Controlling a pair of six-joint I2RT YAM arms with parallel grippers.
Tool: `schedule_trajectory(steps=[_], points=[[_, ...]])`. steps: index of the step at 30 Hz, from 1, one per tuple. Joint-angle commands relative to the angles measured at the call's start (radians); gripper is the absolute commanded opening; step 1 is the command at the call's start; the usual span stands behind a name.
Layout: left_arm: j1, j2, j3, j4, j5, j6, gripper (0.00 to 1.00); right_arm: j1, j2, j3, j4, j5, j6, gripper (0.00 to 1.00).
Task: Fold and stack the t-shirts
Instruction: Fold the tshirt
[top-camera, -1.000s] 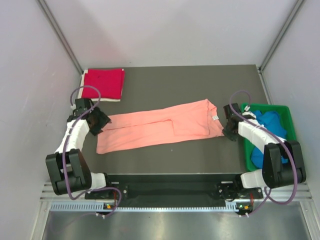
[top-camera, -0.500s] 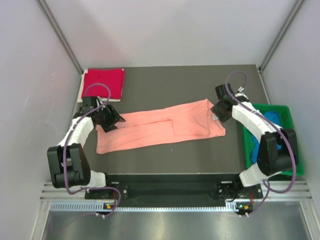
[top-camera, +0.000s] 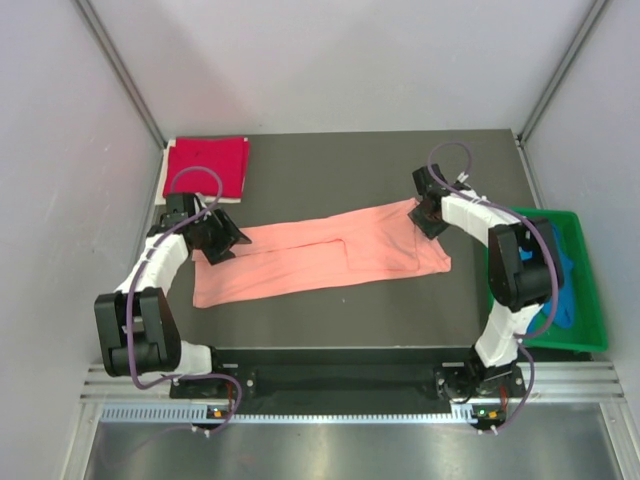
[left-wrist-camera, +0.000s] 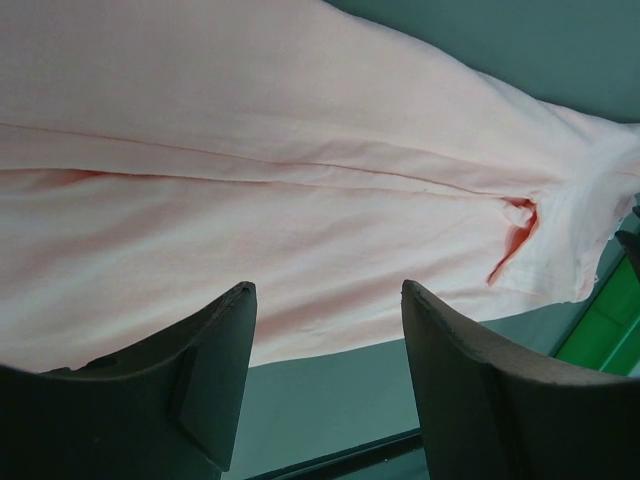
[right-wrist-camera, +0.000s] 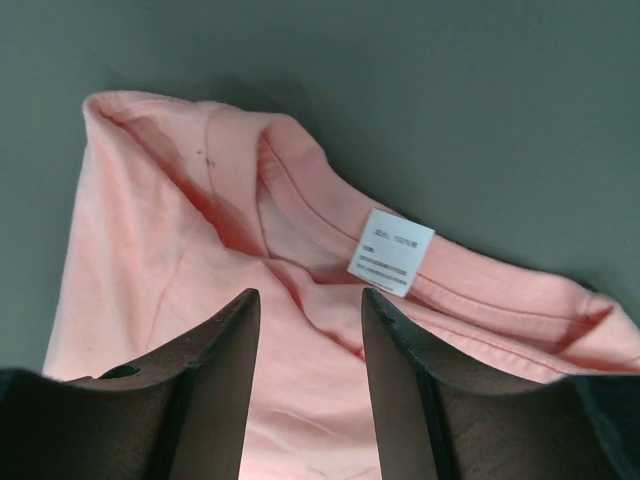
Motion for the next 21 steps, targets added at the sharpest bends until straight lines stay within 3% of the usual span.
schedule_trajectory(steps=[1,12,21], points=[[-0.004,-0.046,0.0,0.024,-0.021,-0.002,0.65,0.007,0.037,0.079,0.013,0.032,-0.019,0.45],[-0.004,-0.089,0.02,0.02,-0.07,-0.026,0.65,-0.045,0.199,0.174,-0.009,0.086,-0.146,0.3],[-0.01,-0.095,0.025,0.026,-0.102,-0.039,0.65,-0.088,0.321,0.309,0.022,0.071,-0.31,0.04]])
